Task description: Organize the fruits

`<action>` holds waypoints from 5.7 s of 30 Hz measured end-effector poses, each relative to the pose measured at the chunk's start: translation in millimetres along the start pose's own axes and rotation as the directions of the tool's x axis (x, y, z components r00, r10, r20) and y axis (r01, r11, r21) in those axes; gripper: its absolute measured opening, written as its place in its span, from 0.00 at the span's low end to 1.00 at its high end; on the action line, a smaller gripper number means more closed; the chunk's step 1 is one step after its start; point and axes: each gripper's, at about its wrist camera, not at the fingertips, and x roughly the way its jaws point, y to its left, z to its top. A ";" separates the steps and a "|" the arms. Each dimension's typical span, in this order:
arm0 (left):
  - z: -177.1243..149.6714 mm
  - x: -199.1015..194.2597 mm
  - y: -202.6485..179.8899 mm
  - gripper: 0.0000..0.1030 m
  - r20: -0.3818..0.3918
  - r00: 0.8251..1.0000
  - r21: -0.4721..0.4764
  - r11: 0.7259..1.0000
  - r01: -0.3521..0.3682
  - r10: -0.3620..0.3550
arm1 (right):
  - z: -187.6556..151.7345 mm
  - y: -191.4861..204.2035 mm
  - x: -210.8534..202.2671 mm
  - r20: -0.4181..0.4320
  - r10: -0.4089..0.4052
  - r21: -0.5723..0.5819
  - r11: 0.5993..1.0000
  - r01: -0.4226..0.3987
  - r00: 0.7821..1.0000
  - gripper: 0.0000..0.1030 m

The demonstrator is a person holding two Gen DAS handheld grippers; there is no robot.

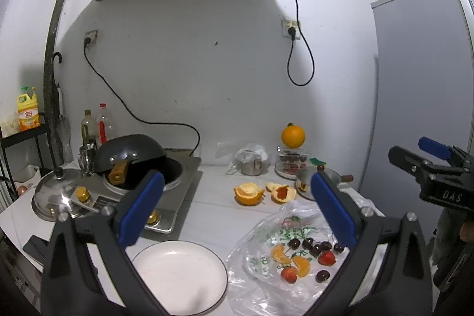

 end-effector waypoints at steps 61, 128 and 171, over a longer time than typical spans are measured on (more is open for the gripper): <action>-85.5 104.7 -84.8 0.97 -0.295 0.954 0.160 0.983 0.091 -0.041 | -80.4 -71.5 67.4 -0.240 0.044 0.002 0.999 -0.045 0.970 0.83; -163.3 155.0 -86.9 0.31 -0.541 0.807 0.052 0.948 0.313 -0.236 | -157.4 -62.1 141.9 -0.496 0.182 0.004 0.978 -0.208 0.849 0.26; -141.1 86.1 67.8 0.31 -0.390 0.905 -0.060 0.985 0.162 -0.172 | -106.9 117.6 119.8 -0.463 0.280 -0.146 0.912 -0.384 0.841 0.26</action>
